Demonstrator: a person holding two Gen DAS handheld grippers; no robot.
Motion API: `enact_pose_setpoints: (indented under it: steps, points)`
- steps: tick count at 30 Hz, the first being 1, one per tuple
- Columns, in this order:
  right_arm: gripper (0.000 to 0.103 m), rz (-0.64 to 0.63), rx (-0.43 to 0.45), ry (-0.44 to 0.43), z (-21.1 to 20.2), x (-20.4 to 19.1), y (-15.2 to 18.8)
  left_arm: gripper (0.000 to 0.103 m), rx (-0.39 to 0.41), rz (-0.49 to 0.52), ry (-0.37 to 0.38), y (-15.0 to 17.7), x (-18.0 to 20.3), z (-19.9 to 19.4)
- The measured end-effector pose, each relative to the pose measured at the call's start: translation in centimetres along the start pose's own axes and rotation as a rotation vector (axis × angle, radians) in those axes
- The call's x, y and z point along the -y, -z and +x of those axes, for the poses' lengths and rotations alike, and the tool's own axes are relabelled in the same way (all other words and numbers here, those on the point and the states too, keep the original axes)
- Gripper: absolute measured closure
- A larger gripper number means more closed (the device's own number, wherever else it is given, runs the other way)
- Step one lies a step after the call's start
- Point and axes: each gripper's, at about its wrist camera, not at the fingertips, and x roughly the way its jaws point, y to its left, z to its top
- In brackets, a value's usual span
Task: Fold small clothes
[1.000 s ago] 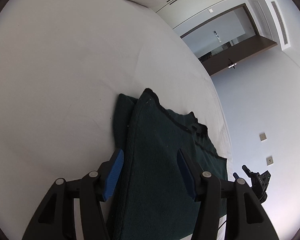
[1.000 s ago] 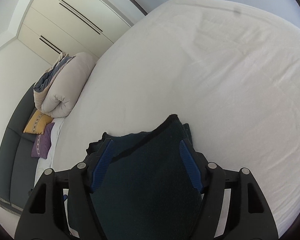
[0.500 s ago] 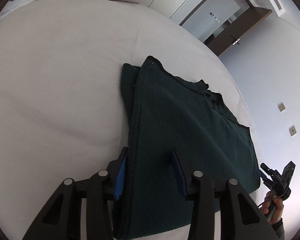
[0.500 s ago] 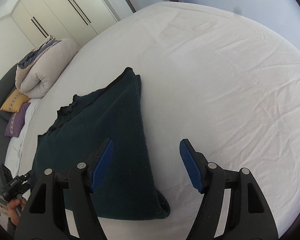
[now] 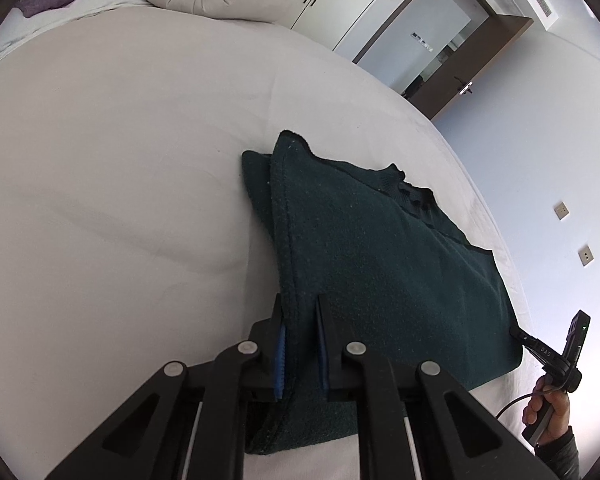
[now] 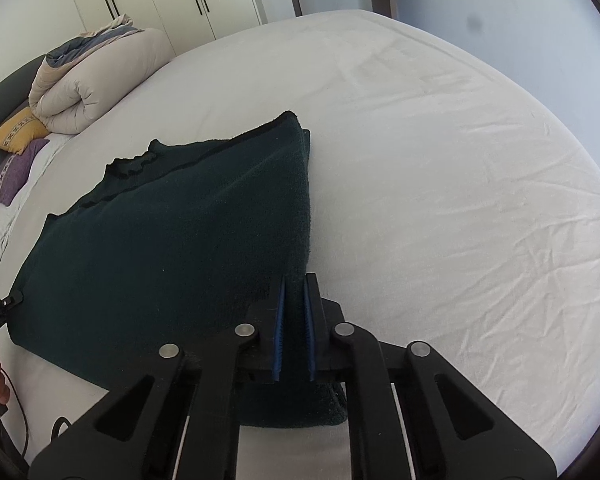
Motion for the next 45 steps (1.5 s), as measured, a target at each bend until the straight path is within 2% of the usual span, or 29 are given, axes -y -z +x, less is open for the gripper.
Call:
enact_pose_setpoints:
  steps: [6, 9, 12, 14, 16, 18, 19, 25, 27, 28, 34, 39, 45]
  points:
    - [0.096, 0.013, -0.001, -0.025, -0.8, 0.0, 0.5, 0.091, 0.011, -0.032, 0.006, 1.2, -0.8, 0.0]
    - [0.096, 0.032, -0.040, 0.011, 0.2, 0.8, 0.9, 0.091, 0.005, -0.061, 0.023, 1.2, -1.4, 0.5]
    - [0.096, 0.078, -0.018, 0.027, -0.6, 1.8, 0.7, 0.091, 0.026, -0.028, 0.036, 1.0, -0.8, -0.1]
    - [0.096, 0.041, 0.022, 0.030, -1.6, 1.3, 0.5, 0.089, 0.032, 0.015, 0.002, 0.8, -0.1, -0.1]
    - [0.096, 0.004, 0.024, 0.033, -1.5, 1.0, 0.4, 0.087, 0.027, 0.047, -0.033, 0.8, 0.6, 0.1]
    - [0.096, 0.027, -0.016, 0.018, -0.8, 1.4, 0.5, 0.080, 0.023, 0.055, -0.028, 0.8, 0.8, 0.0]
    - [0.096, 0.044, -0.031, 0.005, -0.5, 1.7, 0.6, 0.073, 0.028, 0.064, -0.029, 0.8, 0.9, -0.2]
    - [0.096, 0.022, 0.011, 0.006, -1.5, 1.5, 0.8, 0.072, 0.078, 0.142, -0.121, 1.0, 1.5, -1.0]
    - [0.097, -0.029, 0.016, 0.026, -1.8, 0.7, 0.7, 0.095, 0.059, 0.167, -0.137, 1.2, 1.6, -0.6]
    - [0.097, -0.054, 0.022, 0.038, -1.9, 0.3, 0.7, 0.096, 0.053, 0.168, -0.145, 1.2, 1.6, -0.4]
    - [0.098, -0.102, 0.074, 0.028, -3.4, -1.0, 0.6, 0.098, 0.095, 0.157, -0.138, 1.8, 1.2, -1.3]
    - [0.098, -0.046, 0.000, 0.043, -1.4, 0.7, 1.1, 0.098, 0.071, 0.085, -0.130, 2.7, -0.6, -0.9]
    - [0.098, 0.015, -0.021, 0.014, -1.0, 1.8, 1.3, 0.097, 0.047, 0.045, -0.126, 2.4, -1.9, 0.5]
